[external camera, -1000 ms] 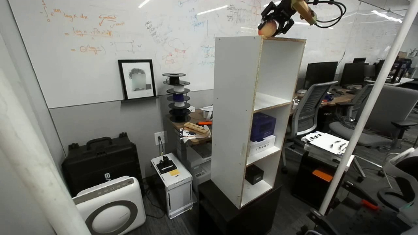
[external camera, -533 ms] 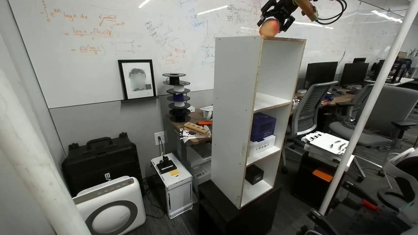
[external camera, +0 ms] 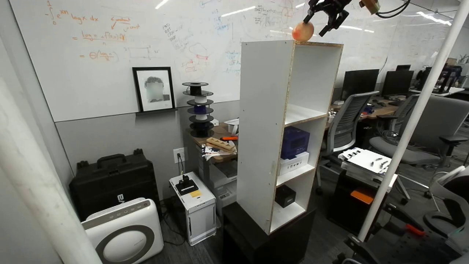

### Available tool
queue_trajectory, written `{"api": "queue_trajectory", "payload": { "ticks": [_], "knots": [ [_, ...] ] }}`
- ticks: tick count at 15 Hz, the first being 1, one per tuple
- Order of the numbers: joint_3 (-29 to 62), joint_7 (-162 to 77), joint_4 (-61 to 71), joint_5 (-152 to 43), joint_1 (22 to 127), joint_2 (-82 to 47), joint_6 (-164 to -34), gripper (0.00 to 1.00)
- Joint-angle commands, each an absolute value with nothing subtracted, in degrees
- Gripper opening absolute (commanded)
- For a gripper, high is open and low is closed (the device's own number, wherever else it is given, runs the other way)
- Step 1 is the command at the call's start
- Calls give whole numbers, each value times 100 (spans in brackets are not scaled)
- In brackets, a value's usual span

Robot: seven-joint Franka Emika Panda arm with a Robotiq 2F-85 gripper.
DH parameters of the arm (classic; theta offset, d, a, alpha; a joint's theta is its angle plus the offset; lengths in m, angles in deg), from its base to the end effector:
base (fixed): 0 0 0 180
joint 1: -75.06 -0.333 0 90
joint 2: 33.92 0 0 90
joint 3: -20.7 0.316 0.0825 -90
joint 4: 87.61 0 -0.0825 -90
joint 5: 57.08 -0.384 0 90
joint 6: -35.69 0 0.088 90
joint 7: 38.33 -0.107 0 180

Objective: Remove the peach from the top shelf and put it on top of the bookshelf

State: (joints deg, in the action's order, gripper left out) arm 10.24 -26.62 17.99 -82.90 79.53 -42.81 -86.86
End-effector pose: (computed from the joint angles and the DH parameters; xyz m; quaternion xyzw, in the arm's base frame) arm 0.5351 -0.1311 0.6403 -0.9448 0.1039 -0.2612 0.1682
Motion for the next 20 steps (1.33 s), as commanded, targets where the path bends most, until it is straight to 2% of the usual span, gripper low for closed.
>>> {"api": "queue_trajectory", "payload": {
  "ticks": [1,13,20],
  "knots": [
    [1035,-2724,2074,-8240,8008,-4609,-8640,100],
    [961,-2665,2363,-8319,7988,-4688,-8751,100],
    [996,-2603,2791,-8571,7924,-4767,-10215,100]
  ]
}}
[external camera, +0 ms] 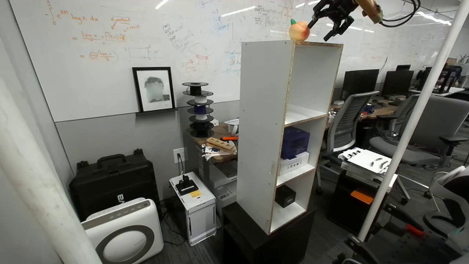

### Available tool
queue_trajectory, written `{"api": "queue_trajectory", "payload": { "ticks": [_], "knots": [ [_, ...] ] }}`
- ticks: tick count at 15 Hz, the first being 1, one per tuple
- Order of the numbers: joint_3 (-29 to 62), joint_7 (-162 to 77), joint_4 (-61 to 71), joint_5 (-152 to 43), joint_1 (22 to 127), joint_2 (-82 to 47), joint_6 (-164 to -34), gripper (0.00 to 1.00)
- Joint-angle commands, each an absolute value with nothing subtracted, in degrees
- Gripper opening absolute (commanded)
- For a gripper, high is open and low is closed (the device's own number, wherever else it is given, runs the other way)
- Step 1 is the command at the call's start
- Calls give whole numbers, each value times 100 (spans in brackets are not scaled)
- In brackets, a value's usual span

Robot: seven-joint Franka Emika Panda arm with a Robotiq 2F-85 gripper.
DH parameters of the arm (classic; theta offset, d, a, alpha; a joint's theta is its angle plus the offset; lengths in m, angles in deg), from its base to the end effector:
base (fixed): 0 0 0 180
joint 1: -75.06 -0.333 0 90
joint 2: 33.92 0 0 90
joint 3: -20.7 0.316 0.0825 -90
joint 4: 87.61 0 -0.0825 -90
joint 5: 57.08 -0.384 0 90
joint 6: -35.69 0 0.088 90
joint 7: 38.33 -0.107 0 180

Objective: Remove the peach from the top shelf and put it on top of the bookshelf

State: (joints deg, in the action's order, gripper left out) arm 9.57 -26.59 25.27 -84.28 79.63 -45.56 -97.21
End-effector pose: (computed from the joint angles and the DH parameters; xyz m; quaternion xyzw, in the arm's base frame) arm 0.5219 -0.1474 0.6204 -0.9272 0.1428 -0.3074 0.1595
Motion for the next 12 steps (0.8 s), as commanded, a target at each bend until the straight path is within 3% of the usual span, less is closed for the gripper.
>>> {"api": "queue_trajectory", "payload": {
  "ticks": [1,4,12],
  "knots": [
    [998,-2591,2841,-8562,7915,-4777,-10323,100],
    [984,-2631,2902,-8472,7910,-4817,-10233,100],
    [895,-2704,2766,-8181,7984,-5106,-8512,100]
  ]
}}
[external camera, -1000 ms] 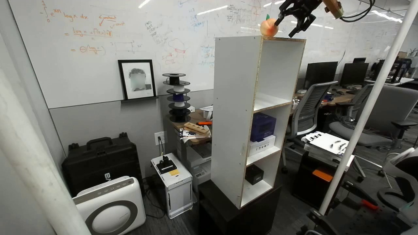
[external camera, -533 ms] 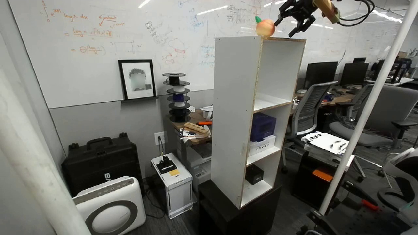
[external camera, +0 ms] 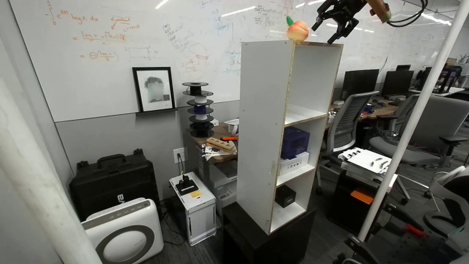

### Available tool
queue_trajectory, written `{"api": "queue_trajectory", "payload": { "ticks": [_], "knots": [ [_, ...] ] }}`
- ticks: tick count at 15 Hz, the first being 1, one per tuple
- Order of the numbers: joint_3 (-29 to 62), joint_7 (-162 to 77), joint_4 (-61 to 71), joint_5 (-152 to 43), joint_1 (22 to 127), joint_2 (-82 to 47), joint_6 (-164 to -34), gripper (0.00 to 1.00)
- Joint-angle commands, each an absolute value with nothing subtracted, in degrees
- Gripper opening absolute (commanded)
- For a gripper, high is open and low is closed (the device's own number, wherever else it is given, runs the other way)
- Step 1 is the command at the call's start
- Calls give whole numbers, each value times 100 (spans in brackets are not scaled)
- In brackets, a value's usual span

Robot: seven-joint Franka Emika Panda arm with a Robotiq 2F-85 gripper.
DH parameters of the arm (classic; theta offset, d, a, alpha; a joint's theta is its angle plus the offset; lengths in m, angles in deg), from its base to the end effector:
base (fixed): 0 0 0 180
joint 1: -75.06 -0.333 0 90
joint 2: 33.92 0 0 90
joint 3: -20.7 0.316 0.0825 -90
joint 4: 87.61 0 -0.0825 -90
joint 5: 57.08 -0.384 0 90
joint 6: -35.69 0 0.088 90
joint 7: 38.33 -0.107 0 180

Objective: Remove the peach from the top shelf and put it on top of the bookshelf

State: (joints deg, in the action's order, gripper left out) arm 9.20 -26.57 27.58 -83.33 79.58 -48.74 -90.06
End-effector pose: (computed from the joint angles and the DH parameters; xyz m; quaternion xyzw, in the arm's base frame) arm 0.5001 -0.1387 0.6141 -0.9412 0.1268 -0.2584 0.1767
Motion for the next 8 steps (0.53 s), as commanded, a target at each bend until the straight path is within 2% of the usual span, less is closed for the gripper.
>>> {"api": "queue_trajectory", "payload": {
  "ticks": [1,7,8],
  "knots": [
    [888,-2737,2739,-8099,8000,-5128,-8263,100],
    [1017,-3075,2701,-6647,8160,-5094,-6905,100],
    [943,-2987,2734,-6917,8108,-5038,-7191,100]
  ]
}}
